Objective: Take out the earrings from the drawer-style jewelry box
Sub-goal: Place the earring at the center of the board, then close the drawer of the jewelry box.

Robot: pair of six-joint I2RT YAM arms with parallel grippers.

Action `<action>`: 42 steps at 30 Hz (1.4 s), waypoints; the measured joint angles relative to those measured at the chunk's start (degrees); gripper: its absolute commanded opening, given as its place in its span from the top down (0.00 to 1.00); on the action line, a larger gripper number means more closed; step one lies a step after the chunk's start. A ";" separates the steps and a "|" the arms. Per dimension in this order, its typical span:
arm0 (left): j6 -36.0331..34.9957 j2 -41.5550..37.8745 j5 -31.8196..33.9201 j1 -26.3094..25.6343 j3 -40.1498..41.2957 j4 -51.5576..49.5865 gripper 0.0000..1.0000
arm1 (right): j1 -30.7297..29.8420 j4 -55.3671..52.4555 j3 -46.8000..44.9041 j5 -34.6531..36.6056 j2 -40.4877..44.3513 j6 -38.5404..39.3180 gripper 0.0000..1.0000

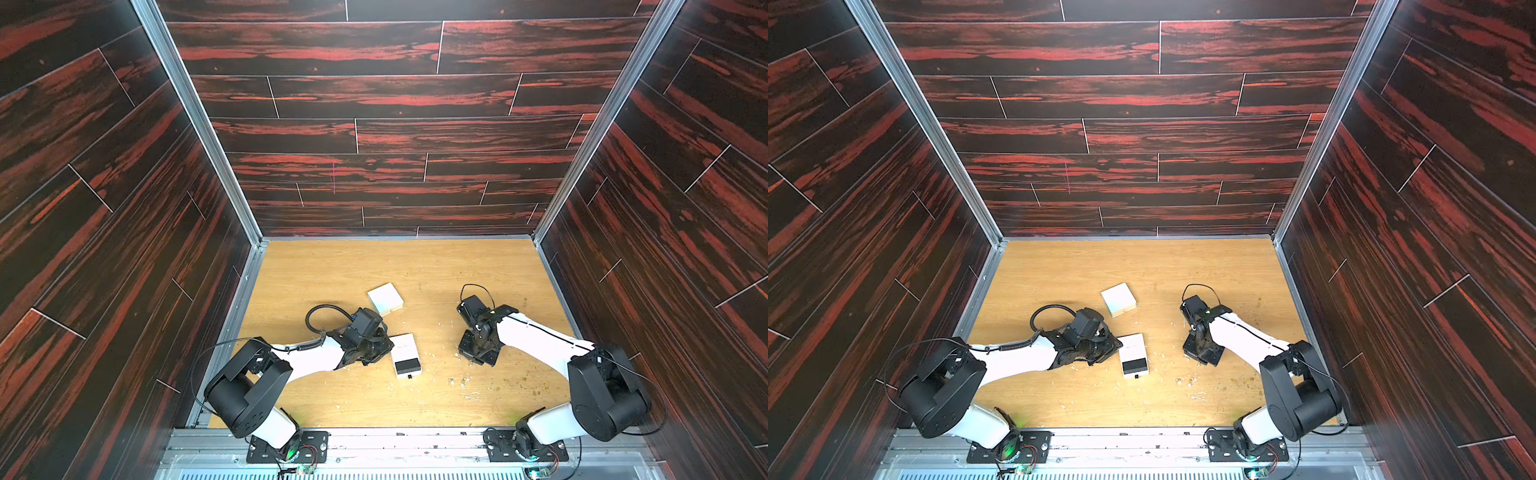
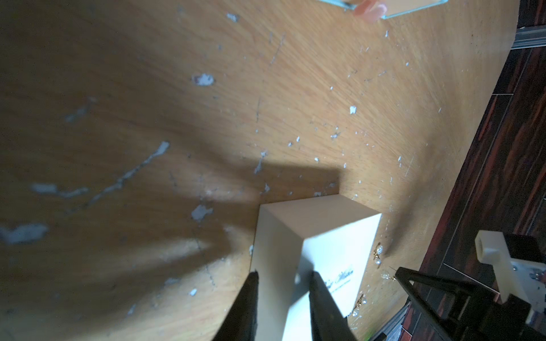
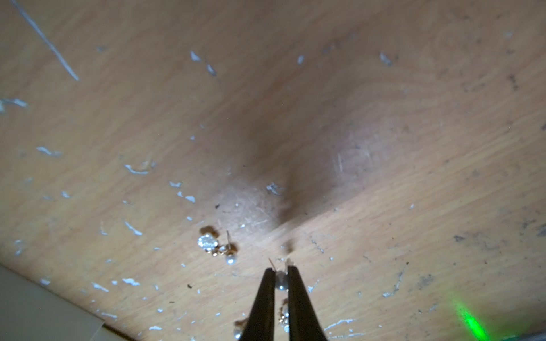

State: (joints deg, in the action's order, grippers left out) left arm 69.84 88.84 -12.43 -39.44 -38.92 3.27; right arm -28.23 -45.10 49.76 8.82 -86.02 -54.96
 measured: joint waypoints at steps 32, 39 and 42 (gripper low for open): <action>0.00 0.02 0.00 0.00 -0.07 -0.07 0.68 | -24.44 0.63 10.10 -3.72 1.22 -3.19 0.68; 0.00 0.07 0.00 0.00 -0.11 -0.13 0.68 | -26.27 3.48 10.10 -7.28 -0.96 -6.86 0.67; 0.00 0.07 0.00 0.00 -0.11 -0.13 0.68 | -26.27 4.52 10.03 -8.20 -2.60 -7.34 0.68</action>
State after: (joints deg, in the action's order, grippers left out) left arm 69.84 88.90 -12.43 -39.44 -39.03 3.14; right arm -54.50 -40.58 59.79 0.62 -88.62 -62.30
